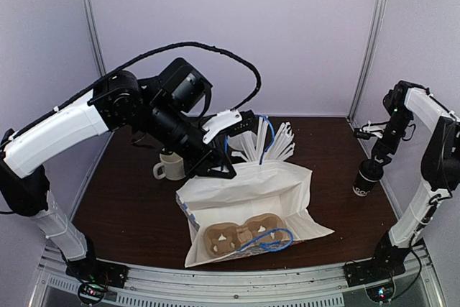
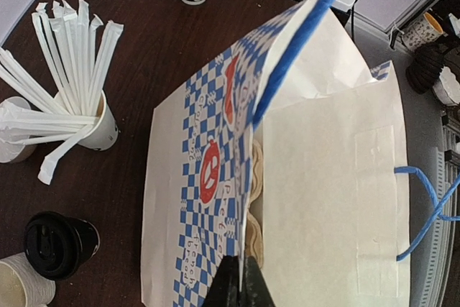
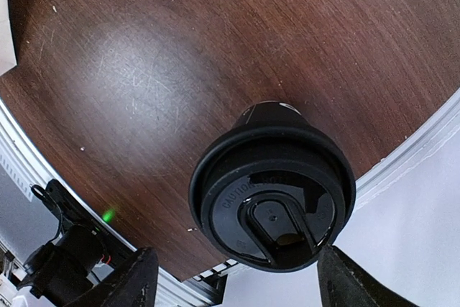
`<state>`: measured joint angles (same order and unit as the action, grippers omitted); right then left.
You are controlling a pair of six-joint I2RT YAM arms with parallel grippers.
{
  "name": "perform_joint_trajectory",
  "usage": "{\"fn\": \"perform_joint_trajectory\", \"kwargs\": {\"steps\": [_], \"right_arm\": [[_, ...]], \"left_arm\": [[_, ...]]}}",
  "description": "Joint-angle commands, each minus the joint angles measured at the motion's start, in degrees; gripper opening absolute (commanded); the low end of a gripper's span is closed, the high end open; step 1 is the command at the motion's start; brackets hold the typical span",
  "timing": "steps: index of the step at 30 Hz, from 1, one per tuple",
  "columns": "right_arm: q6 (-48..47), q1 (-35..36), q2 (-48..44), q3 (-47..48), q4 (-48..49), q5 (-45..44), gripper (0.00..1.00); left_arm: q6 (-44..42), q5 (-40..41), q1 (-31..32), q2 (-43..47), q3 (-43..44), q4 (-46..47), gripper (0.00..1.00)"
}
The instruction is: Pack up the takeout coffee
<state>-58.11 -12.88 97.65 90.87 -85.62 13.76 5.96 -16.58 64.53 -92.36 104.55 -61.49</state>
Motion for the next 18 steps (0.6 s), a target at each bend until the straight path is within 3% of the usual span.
{"fn": "perform_joint_trajectory", "kwargs": {"steps": [1,18], "right_arm": [[-1.63,0.05,1.24,2.06,0.64,-2.93,0.8],[-2.32,1.54,5.22,2.49,-0.59,-2.89,0.85]], "left_arm": [[-0.33,-1.24,-0.3,-0.58,0.15,3.05,0.0],[-0.42,-0.73,-0.36,-0.54,-0.41,2.94,0.0]]}}
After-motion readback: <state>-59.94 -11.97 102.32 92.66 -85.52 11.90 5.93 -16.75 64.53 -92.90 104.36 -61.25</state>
